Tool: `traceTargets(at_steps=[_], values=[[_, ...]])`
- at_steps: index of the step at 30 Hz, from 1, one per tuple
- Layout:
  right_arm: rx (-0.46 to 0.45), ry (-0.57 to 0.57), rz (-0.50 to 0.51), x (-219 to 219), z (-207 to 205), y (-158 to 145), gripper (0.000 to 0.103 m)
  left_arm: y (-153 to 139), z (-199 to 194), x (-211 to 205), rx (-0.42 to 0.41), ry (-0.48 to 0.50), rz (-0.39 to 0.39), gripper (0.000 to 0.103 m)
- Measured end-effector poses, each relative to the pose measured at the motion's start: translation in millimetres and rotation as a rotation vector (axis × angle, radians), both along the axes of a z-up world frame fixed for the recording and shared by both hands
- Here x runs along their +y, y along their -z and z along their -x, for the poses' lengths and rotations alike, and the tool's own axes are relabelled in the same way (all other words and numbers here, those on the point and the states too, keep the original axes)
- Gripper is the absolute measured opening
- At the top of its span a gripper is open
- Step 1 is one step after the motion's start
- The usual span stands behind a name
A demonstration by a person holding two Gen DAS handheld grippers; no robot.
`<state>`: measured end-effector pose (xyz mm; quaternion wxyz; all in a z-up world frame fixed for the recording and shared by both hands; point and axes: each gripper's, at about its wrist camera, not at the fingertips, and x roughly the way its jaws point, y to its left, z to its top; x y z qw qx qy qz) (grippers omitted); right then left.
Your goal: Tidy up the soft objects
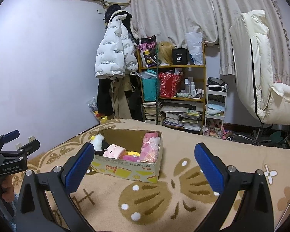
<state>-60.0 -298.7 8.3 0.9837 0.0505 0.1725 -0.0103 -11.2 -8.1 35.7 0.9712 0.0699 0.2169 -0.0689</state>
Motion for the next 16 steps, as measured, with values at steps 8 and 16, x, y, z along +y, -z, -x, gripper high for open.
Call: traceTargets(at_steps=[8, 16], values=[[0.000, 0.002, -0.002, -0.4, -0.7, 0.4, 0.103, 1.0, 1.1, -1.0, -0.010, 0.003, -0.020, 0.102], [-0.001, 0.001, -0.003, 0.6, 0.5, -0.4, 0.103, 1.3, 1.3, 0.1, -0.004, 0.016, -0.027, 0.102]])
